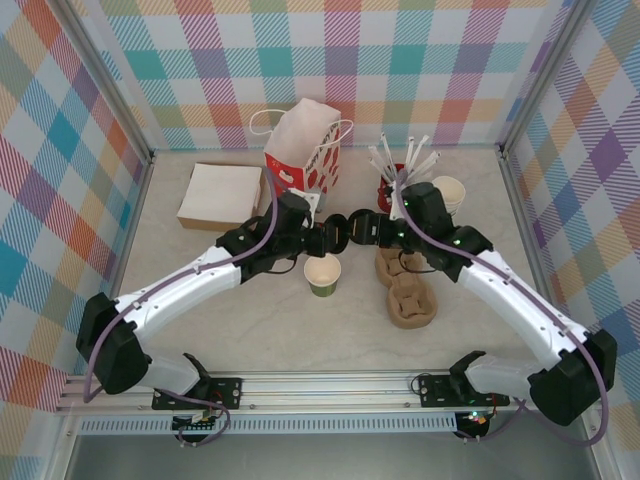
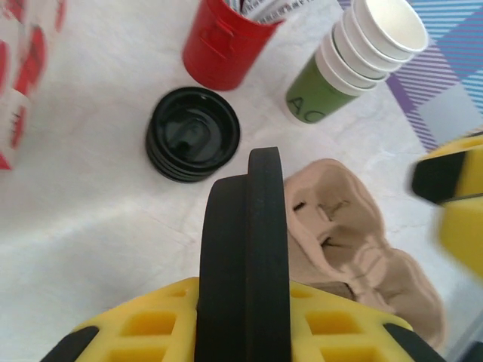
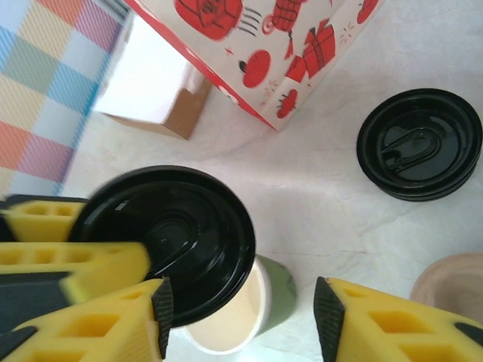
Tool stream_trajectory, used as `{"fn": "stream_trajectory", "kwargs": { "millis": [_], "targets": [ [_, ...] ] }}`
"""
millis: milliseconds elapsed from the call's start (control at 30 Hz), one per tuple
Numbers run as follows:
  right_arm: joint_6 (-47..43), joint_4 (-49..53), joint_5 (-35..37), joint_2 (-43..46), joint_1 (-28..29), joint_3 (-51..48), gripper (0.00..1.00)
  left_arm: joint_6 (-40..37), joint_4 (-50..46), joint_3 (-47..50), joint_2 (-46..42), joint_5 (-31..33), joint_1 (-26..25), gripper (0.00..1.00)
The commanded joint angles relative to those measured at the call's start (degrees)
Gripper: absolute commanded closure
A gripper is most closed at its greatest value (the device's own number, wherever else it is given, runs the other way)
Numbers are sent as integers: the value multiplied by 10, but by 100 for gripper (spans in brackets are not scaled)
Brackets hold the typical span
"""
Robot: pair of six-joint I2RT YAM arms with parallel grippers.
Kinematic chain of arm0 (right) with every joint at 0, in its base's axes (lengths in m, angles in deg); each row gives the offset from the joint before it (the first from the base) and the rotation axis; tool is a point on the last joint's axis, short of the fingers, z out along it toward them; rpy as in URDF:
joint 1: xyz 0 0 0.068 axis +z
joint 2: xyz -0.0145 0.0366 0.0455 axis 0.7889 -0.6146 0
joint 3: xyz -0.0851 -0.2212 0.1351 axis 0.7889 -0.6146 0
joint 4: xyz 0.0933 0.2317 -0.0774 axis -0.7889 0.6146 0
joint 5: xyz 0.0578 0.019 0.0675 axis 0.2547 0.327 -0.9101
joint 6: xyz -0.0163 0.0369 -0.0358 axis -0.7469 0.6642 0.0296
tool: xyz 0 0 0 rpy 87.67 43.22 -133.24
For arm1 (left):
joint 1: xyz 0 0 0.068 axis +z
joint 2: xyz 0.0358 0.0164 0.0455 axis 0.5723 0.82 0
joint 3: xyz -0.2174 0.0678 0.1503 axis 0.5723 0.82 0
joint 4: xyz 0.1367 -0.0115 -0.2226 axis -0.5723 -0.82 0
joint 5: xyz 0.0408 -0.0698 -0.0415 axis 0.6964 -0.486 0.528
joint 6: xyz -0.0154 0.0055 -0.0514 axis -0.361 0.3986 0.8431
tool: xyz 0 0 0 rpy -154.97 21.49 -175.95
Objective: Pack the takeout coffee
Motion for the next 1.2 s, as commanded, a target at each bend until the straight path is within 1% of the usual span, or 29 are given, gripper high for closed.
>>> {"fn": "stream_trajectory", "kwargs": {
  "millis": [0, 67, 100, 200, 267, 367, 433, 533, 667, 833, 900, 1033, 1100, 1167],
  "targets": [
    [148, 20, -48, 33, -14, 12, 42, -75, 6, 27, -30, 104, -26, 82],
    [247, -42, -90, 45, -24, -14, 40, -106, 14, 42, -41, 138, -42, 82],
    [297, -78, -108, 48, -26, -27, 40, -121, 40, 49, -46, 153, -50, 81],
    [425, -150, -144, 42, -26, -41, 40, -155, 62, 68, -61, 182, -67, 81],
    [475, -177, -169, 28, -26, -37, 41, -172, 78, 79, -71, 193, -78, 81],
    [533, -183, -200, -2, -23, -20, 41, -190, 101, 96, -84, 200, -88, 80],
    [552, -183, -212, -21, -18, -11, 41, -195, 109, 102, -89, 201, -90, 81],
    [574, -173, -210, -41, -13, -3, 41, -201, 110, 105, -92, 203, -92, 80],
    [605, -200, -210, -63, -7, -3, 42, -205, 113, 106, -93, 200, -95, 80],
    [613, -213, -214, -92, 2, 16, 43, -206, 118, 105, -91, 197, -96, 80],
    [620, -220, -216, -101, 3, 19, 45, -207, 119, 105, -91, 197, -97, 80],
    [627, -224, -215, -110, 7, 21, 54, -207, 119, 106, -92, 200, -98, 80],
    [630, -226, -217, -113, 8, 20, 61, -208, 120, 106, -92, 199, -98, 80],
    [627, -225, -217, -113, 8, 19, 71, -208, 120, 106, -92, 200, -98, 79]
  ]
}}
